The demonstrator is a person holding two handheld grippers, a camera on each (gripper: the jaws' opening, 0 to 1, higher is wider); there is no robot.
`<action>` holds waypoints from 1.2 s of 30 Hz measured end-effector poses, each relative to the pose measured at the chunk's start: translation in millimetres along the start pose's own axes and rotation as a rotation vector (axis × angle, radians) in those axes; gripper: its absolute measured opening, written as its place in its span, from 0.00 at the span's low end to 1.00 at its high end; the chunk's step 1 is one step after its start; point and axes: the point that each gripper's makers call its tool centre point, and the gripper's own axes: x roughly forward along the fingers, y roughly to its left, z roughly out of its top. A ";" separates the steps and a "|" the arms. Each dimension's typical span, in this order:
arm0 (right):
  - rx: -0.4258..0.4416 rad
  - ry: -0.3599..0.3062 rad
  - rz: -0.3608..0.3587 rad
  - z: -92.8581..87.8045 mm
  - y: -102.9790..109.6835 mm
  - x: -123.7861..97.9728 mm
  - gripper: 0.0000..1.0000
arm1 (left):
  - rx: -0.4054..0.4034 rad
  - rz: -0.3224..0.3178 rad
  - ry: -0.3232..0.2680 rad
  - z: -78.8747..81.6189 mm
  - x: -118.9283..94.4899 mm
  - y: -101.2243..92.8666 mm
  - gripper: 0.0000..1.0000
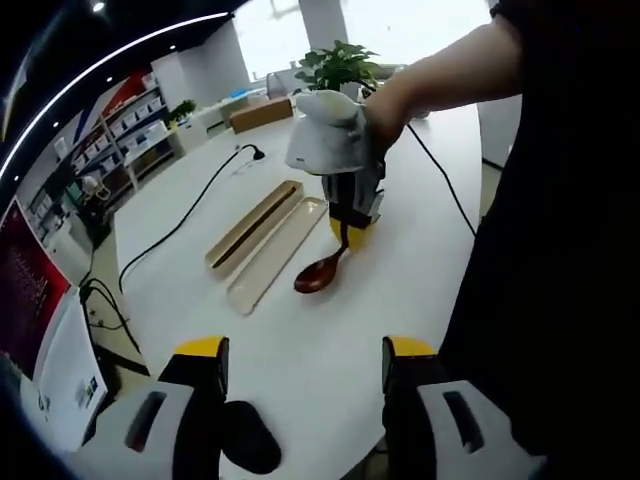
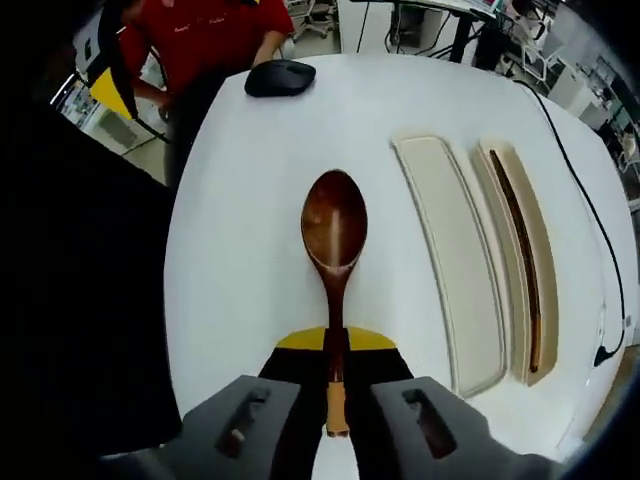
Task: Arrange the utensils inside the cutlery case until each visible utensil rests in its matching compartment.
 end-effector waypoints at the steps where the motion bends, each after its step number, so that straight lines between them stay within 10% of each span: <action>1: -0.004 -0.002 -0.005 -0.2 -1.1 -2.5 0.00 | 0.003 0.001 -0.001 0.6 0.0 0.4 0.64; 36: -0.163 0.022 -0.208 12.7 -86.9 -105.8 0.00 | -0.006 0.024 0.009 -3.7 -5.9 8.7 0.64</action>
